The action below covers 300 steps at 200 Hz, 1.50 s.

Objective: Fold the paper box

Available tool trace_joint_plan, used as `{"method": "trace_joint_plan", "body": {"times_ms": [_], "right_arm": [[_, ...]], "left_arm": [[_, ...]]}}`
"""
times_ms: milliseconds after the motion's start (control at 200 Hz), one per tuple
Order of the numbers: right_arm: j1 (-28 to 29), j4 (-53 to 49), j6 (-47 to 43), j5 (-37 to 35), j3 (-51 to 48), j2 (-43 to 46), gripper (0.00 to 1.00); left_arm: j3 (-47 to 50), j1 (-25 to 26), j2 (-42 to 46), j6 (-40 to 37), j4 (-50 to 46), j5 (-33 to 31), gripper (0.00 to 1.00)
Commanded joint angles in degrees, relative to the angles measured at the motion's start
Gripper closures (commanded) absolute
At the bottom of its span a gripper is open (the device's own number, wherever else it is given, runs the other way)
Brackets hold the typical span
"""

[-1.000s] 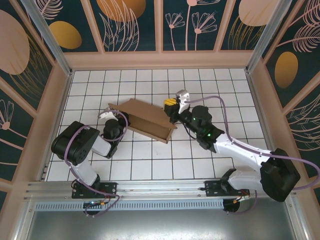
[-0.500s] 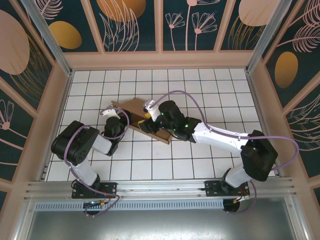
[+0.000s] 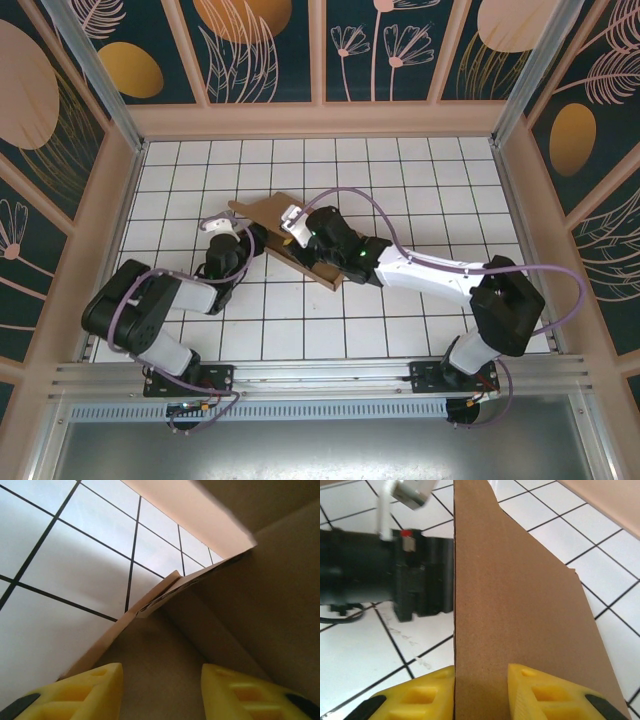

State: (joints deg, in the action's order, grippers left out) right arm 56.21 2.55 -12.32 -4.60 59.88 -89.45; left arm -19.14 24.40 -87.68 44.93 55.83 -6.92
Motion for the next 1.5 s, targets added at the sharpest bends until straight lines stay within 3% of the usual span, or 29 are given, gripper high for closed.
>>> {"method": "trace_joint_plan", "body": {"times_ms": [0,205,295,385,480,661,741,871,1026,1231,1371,1496], "right_arm": [[-0.6,0.3,-2.6,-4.0,0.0,-1.2,0.7],[-3.0,2.0,-1.9,-1.5,-2.5,-1.1,0.68],[-3.6,2.7,-1.6,2.0,-4.3,-1.2,0.66],[-3.6,2.3,-0.9,5.7,-5.2,-2.9,0.64],[-3.7,0.7,0.4,9.4,-5.3,-6.3,0.58],[-5.8,-2.2,5.2,20.3,-3.6,-14.1,0.49],[-7.3,-1.7,7.7,23.6,-3.8,-14.9,0.42],[-10.1,3.0,10.9,26.9,-6.9,-7.8,0.35],[-14.4,6.8,17.4,29.0,-8.3,1.2,0.34],[-19.0,10.0,25.0,27.6,-10.9,6.2,0.52],[-22.6,7.9,30.3,18.6,-11.9,5.3,0.78],[-24.6,7.9,34.9,18.0,-13.2,2.3,0.91]], "left_arm": [[1.0,0.2,7.3,1.6,-11.6,-2.0,0.55],[-1.6,0.2,22.0,4.0,-38.3,-10.3,0.57],[-4.1,0.2,28.4,3.8,-48.4,-16.7,0.61],[-6.5,0.2,34.6,1.7,-52.4,-23.0,0.61],[-12.9,0.2,35.6,-1.8,-56.3,-25.2,0.6],[-27.7,0.2,27.7,-11.5,-60.3,-18.3,0.57],[-31.5,0.1,23.8,-14.4,-59.7,-14.5,0.49],[-36.2,0.0,16.4,-17.2,-59.2,-7.5,0.44],[-42.5,-1.7,6.1,-17.1,-58.3,6.2,0.46],[-47.6,-2.6,-6.7,-14.6,-55.7,19.7,0.61],[-50.6,-2.6,-14.2,-13.6,-55.3,21.7,0.7],[-50.8,-2.6,-18.4,-12.2,-53.9,22.6,0.75]]}}
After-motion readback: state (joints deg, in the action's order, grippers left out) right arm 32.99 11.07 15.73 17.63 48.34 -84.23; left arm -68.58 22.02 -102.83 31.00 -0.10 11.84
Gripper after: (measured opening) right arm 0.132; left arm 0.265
